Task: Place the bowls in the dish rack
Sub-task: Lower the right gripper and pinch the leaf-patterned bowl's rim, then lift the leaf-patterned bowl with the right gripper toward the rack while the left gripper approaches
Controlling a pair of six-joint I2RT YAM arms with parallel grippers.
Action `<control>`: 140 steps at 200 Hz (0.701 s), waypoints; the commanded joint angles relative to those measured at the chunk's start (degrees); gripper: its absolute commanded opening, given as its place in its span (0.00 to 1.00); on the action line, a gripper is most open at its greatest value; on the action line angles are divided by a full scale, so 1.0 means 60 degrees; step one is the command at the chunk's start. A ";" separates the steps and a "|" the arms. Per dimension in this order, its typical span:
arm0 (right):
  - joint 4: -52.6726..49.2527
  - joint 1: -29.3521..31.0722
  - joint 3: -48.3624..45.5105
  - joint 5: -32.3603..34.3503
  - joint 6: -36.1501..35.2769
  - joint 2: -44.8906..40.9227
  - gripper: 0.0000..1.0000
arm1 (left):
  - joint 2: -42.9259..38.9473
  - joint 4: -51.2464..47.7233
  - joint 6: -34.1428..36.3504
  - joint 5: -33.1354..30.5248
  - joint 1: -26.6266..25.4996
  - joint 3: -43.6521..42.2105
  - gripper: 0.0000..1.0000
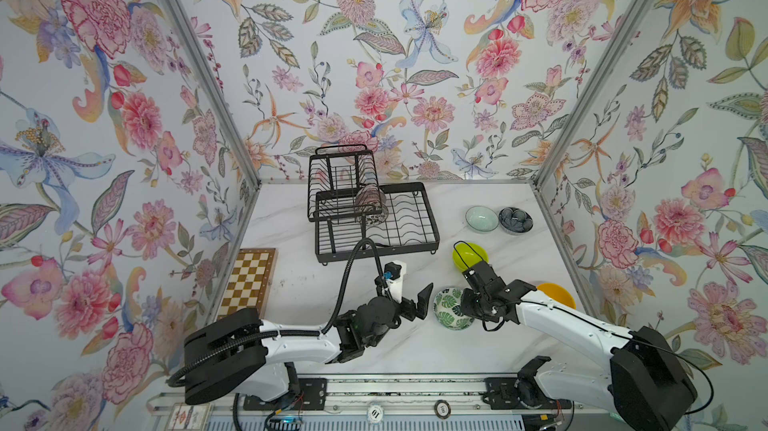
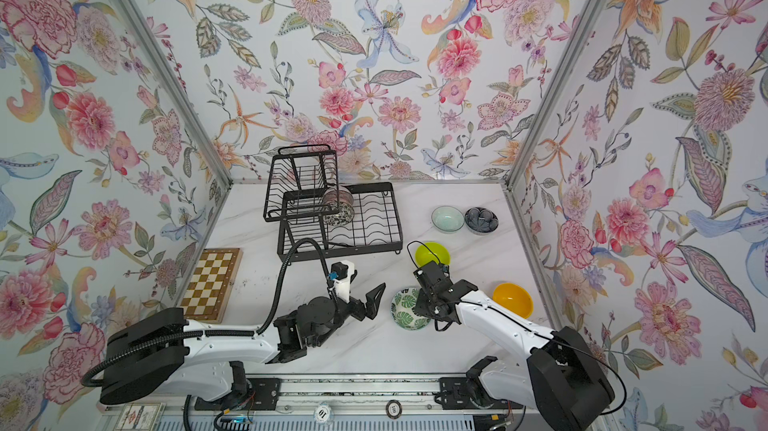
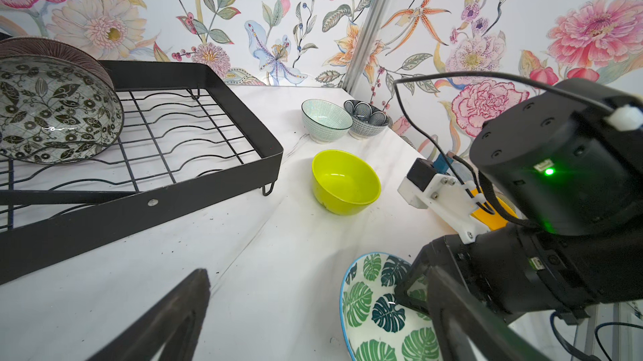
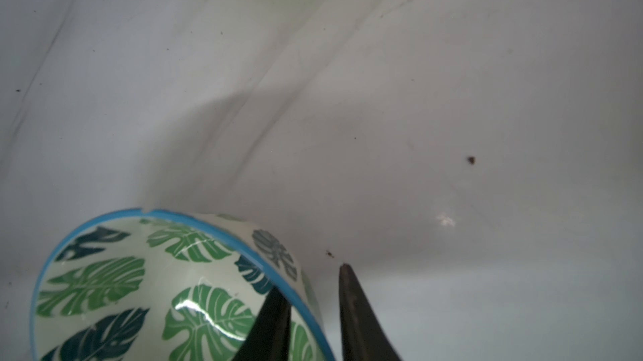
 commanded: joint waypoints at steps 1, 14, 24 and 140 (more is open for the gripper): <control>0.0156 0.0059 0.0252 0.0174 -0.0088 0.0194 0.15 | -0.0015 0.0074 -0.0134 -0.0329 -0.0128 -0.0115 0.99; 0.0133 0.0061 0.0445 0.0233 -0.0185 0.0261 0.11 | -0.0027 -0.0125 -0.0090 -0.0402 -0.0119 -0.0063 0.99; 0.0075 0.0065 0.0654 0.0281 -0.0289 0.0270 0.09 | -0.0027 -0.0280 -0.0021 -0.0463 -0.0120 -0.0011 0.99; 0.1042 0.0045 0.2992 0.1297 -0.1240 -0.0026 0.00 | -0.0496 -0.3350 -0.0187 0.0443 0.1079 0.2012 0.99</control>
